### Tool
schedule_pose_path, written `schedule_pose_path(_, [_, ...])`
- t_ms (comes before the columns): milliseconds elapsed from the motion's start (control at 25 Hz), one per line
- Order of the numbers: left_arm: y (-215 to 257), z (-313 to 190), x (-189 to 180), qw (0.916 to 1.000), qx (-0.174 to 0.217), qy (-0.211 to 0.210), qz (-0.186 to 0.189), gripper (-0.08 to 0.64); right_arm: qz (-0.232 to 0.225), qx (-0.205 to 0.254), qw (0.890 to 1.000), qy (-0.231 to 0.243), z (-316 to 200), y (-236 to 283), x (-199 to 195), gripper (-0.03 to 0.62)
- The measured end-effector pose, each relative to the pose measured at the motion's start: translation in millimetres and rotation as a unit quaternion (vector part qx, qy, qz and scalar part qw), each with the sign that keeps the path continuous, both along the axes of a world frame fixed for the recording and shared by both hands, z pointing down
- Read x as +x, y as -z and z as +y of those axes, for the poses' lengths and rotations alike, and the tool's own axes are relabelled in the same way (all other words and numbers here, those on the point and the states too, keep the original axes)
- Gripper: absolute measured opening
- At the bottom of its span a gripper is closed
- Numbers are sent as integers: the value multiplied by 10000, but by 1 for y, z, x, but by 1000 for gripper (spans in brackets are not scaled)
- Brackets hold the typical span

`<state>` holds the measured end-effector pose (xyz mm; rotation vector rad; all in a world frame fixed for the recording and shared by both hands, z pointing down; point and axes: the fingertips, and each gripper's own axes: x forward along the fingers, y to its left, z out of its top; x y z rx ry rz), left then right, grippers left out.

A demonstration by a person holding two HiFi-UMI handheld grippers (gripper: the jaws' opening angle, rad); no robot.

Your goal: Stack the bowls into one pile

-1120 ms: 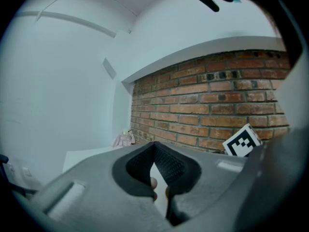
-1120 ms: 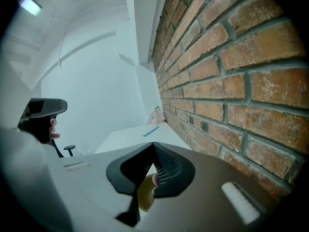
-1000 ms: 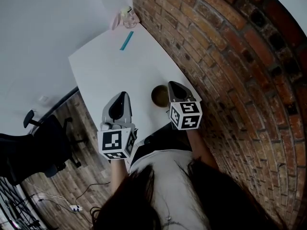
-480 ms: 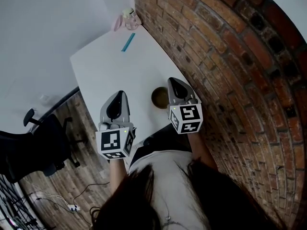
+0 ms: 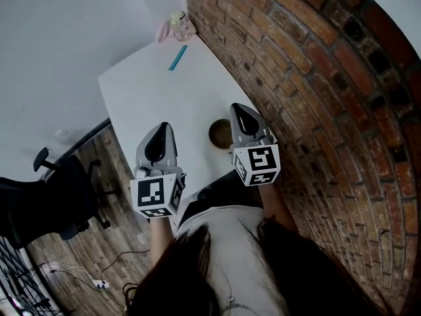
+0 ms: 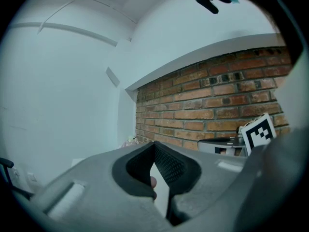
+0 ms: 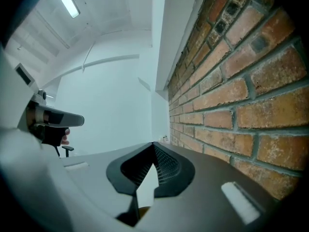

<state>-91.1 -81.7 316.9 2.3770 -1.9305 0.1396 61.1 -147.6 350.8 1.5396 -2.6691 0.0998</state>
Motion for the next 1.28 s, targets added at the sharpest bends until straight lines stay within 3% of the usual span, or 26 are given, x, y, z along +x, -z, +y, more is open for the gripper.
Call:
schedule_pose_path(360, [2,-2,-2,10000,38,-2,11,0,32,290,9995,152,6,17,-6,0])
schedule_pose_path(1280, [-5,-3,0,9997,-54,-235,79,0,164,240,9996,73,11,14,-7,0])
